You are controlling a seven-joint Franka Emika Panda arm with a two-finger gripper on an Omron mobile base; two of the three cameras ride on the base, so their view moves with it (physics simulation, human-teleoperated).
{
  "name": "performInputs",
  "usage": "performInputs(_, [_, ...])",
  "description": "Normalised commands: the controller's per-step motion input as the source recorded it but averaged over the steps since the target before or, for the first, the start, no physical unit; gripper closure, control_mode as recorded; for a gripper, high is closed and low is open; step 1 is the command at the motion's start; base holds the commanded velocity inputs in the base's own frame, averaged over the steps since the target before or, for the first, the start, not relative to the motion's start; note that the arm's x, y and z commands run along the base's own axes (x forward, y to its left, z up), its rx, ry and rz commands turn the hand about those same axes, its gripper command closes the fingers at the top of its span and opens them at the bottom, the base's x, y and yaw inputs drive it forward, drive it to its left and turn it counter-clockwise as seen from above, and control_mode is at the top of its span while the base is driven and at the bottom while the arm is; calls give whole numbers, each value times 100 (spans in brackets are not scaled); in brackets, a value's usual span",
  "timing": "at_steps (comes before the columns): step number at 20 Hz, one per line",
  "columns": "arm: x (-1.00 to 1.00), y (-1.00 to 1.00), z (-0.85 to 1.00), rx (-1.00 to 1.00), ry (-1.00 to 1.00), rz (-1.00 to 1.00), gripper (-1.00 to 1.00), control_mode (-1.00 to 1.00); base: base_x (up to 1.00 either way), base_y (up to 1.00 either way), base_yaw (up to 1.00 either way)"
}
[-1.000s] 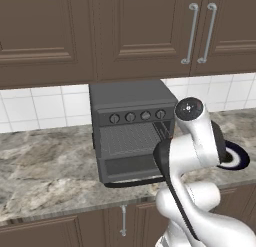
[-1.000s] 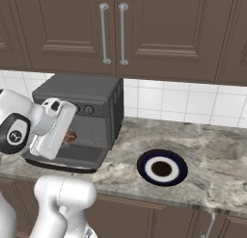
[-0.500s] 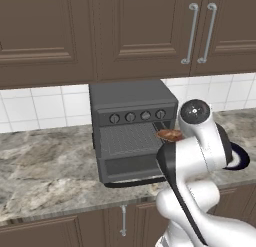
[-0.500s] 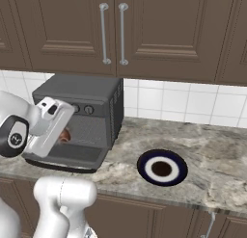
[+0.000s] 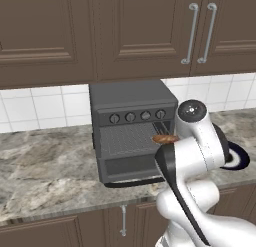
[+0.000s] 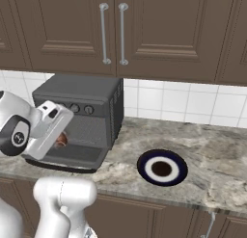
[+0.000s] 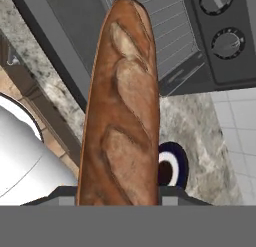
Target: Pull the toaster oven rack outwards. Pick up the baguette from the plate and place it on the toaster oven rack. Close the toaster oven door fully and set the temperature to the lowest setting.
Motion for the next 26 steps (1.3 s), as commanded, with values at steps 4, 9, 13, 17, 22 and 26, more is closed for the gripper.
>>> performInputs(4, [0,19,-25,17,-7,0,100,-100,0,0,0])
performInputs(9, [0,32,-21,14,-11,0,100,-100,0,0,0])
performInputs(13, [11,21,-16,17,-12,0,100,-100,0,0,0])
performInputs(17, [26,6,-18,11,-14,0,100,-100,0,0,0])
performInputs(22, [26,13,-18,-5,-1,6,100,-100,0,0,0])
performInputs(26, [20,34,-19,-22,0,17,100,-100,0,0,0])
